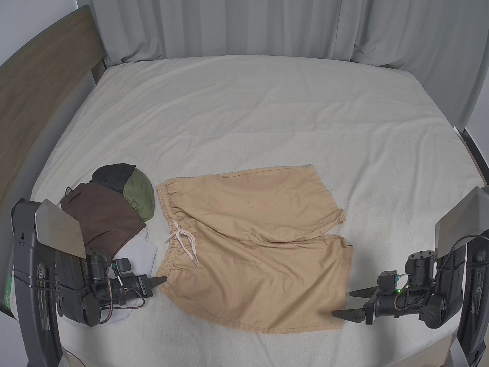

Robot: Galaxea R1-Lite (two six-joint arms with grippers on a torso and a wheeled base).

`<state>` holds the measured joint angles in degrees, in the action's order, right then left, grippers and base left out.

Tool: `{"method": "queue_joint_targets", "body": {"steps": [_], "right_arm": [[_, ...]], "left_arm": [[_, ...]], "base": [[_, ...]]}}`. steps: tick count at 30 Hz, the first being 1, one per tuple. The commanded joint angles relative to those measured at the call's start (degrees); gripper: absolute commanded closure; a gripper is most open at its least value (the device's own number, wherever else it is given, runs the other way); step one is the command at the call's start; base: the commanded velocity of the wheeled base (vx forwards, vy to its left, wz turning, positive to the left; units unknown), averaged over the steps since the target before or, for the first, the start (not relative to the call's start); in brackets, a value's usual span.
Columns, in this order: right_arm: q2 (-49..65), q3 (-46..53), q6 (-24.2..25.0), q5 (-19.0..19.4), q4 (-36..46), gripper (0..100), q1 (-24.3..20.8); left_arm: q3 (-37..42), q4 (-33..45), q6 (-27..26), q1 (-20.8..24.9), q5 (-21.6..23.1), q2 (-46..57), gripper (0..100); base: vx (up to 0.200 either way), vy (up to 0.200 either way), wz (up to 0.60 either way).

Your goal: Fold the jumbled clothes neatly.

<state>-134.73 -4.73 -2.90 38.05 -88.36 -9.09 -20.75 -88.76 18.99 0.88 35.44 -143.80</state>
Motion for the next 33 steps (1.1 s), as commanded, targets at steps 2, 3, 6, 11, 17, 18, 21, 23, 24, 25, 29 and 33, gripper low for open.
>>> {"method": "queue_joint_targets", "body": {"steps": [2, 3, 6, 11, 17, 18, 21, 23, 24, 25, 29, 33], "right_arm": [[-2.03, 0.6, -0.09, 0.01, 0.03, 0, -0.31], [-2.55, 0.95, -0.17, -0.08, 0.03, 0, -0.4], [-3.61, 0.86, -0.17, -0.17, -0.06, 0, -0.4], [-4.22, 0.86, -0.17, -0.08, 0.03, 0, -0.31], [-7.92, 0.6, -0.17, 0.01, -0.06, 0, -0.66], [-8.53, 0.51, -0.17, 0.01, -0.06, 0, -0.75], [-9.94, 0.25, -0.17, 0.01, -0.06, 0, -1.19], [-10.29, 0.25, -0.17, 0.19, -0.06, 0, -1.54], [-10.29, 0.25, -0.17, 0.19, -0.06, 0, -1.54], [-10.29, 0.16, -0.17, 0.27, -0.06, 0, -2.24], [-9.94, -0.46, -0.09, 0.54, -0.06, 0, -2.77], [-9.76, -0.81, -0.09, 0.54, -0.06, 0, -2.77]], "left_arm": [[0.01, -0.01, -0.01, 0.0, -0.02, -0.08, 100], [0.01, -0.01, -0.01, 0.0, -0.02, -0.08, 100], [0.01, -0.01, -0.01, 0.0, -0.02, -0.08, 100], [-0.08, 0.08, -0.01, 0.0, -0.02, -0.08, 100], [-0.08, -0.01, -0.01, 0.0, -0.02, -0.08, 100], [-0.08, -0.01, -0.01, 0.0, -0.02, -0.08, 100], [-0.08, -0.01, -0.01, -0.09, -0.02, -0.08, 100], [-0.08, -0.01, -0.01, -0.09, -0.02, -0.08, 100], [-0.08, -0.01, -0.01, -0.09, -0.02, -0.08, 100], [-0.08, -0.01, -0.01, -0.09, -0.02, -0.08, 100], [-0.08, -0.01, -0.01, -0.09, -0.02, -0.08, 100], [-0.08, 0.08, -0.01, -0.09, -0.02, -0.08, 100]], "base": [[0.0, 0.0, 0.0], [0.0, 0.0, 0.0], [0.0, 0.0, 0.0], [0.0, 0.0, 0.0], [0.0, 0.0, 0.0], [0.0, 0.0, 0.0], [0.0, 0.0, 0.0], [0.0, 0.0, 0.0], [0.0, 0.0, 0.0], [0.0, 0.0, 0.0], [0.0, 0.0, 0.0], [0.0, 0.0, 0.0]]}}
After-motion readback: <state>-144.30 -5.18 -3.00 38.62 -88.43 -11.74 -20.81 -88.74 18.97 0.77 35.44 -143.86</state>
